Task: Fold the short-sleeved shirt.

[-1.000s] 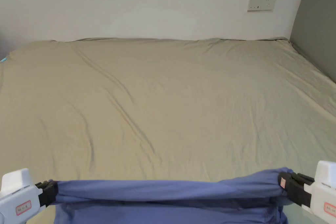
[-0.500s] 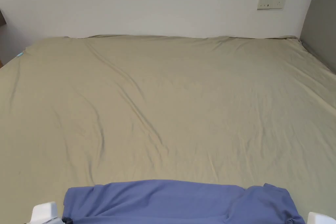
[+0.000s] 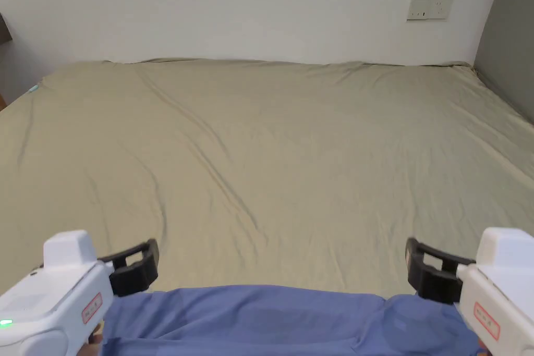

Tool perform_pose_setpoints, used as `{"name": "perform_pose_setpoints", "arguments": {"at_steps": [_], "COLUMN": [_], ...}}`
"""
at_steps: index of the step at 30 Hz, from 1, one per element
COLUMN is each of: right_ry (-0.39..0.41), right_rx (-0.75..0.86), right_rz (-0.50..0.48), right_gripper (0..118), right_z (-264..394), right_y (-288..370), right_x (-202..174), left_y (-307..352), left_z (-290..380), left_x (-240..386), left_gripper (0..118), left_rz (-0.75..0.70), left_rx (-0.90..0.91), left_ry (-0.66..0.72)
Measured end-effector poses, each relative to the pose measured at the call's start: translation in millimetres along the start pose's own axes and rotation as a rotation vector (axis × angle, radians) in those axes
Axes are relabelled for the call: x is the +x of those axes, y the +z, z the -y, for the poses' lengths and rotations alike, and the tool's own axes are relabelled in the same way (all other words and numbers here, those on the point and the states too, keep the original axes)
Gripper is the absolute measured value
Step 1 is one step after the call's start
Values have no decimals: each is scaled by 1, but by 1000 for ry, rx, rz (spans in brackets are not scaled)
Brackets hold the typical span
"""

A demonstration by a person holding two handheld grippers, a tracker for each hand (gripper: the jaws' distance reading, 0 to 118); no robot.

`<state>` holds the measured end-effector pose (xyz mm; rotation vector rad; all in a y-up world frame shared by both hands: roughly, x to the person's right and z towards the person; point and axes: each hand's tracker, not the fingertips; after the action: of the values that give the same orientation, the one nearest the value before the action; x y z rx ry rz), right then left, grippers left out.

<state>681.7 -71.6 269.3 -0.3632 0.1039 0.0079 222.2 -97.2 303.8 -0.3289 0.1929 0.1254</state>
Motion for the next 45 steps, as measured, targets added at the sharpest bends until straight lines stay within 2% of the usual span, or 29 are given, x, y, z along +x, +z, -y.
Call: {"name": "perform_pose_setpoints", "arguments": {"at_steps": [4,8,10,11,13,14,15,16,17,23,28,33,38,41,43,44,45], "right_ry": [52,101,125,141,141,138,135,134,131,137,149,162,173,180,185,187,191], "right_rx": [155,258,302,323,330,335,334,332,337,318,292,257,203,177,158,145,136], "right_rz": [39,102,136,145,145,145,147,151,152,150,129,113,107,103,103,99,96], "right_gripper": [111,111,110,107,84,67,32,4,2,2,2,2,2,2,2,2,2], "right_z": [-33,-50,-52,-51,-50,-49,-49,-49,-47,-46,-43,-35,-25,-18,-13,-11,-8], "right_y": [12,18,21,22,24,23,22,21,19,12,5,-9,-24,-31,-36,-39,-41], "right_x": [-23,-42,-50,-53,-58,-59,-61,-62,-64,-66,-69,-78,-91,-96,-101,-102,-104], "left_y": [15,22,24,24,22,20,18,17,17,13,-13,-46,-67,-71,-73,-78,-80], "left_z": [-36,-53,-53,-52,-51,-50,-48,-48,-47,-42,-35,8,57,79,90,94,99], "left_x": [26,46,52,54,57,60,61,58,57,45,4,-74,-140,-160,-161,-168,-170], "left_gripper": [117,113,99,89,51,29,0,0,0,0,0,0,0,0,4,13,36], "left_rz": [11,-42,-40,-36,-19,-14,-14,-30,-7,5,87,210,276,308,246,259,264], "left_rx": [167,314,331,333,329,326,321,323,321,287,23,-237,-432,-540,-569,-584,-600], "left_ry": [-45,-82,-103,-112,-124,-135,-147,-161,-159,-158,26,313,504,545,541,543,560]}}
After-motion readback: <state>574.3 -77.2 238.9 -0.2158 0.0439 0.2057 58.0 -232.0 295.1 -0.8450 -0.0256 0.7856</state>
